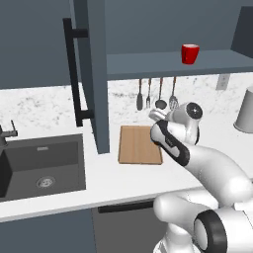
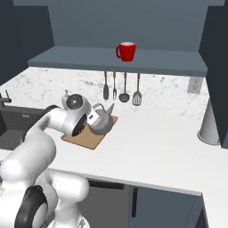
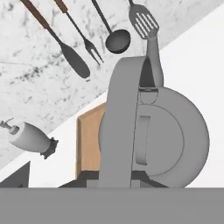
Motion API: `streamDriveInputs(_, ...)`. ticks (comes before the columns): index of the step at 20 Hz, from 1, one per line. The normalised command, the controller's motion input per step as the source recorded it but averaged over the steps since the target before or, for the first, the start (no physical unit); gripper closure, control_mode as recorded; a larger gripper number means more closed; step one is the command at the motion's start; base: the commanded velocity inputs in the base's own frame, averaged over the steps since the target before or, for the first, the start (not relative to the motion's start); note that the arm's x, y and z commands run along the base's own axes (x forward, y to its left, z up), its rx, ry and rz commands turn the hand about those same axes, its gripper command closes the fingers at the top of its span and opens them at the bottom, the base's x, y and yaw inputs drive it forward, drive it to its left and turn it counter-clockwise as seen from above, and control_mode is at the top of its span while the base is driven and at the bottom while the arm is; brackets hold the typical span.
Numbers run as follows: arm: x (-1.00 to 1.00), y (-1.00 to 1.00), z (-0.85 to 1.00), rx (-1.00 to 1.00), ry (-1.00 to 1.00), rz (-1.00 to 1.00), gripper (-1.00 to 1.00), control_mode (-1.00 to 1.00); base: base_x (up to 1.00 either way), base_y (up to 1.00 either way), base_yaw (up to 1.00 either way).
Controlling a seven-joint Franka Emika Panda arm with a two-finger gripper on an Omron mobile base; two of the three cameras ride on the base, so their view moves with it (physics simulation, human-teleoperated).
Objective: Pick the kettle from the counter and place it on the tray. Then pick the mug from the cabinet and place it on the tray. Then close the cabinet doors.
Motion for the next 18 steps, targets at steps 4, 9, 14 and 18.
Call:
streamDriveInputs(4,0.39,0.17,-0.18,-0.05,0.0,0.14,1.0,-1.0,0.0,0.0,0.0)
streamDriveInputs(9,0.51,0.21,-0.13,-0.04,0.0,0.11,1.0,-1.0,0.0,0.0,0.0)
streamDriveInputs(14,0.54,0.19,-0.1,0.0,0.0,0.08,1.0,-1.0,0.0,0.0,0.0)
streamDriveInputs(18,0.39,0.22,-0.19,0.0,0.08,0.07,1.0,-1.0,0.0,0.0,0.0)
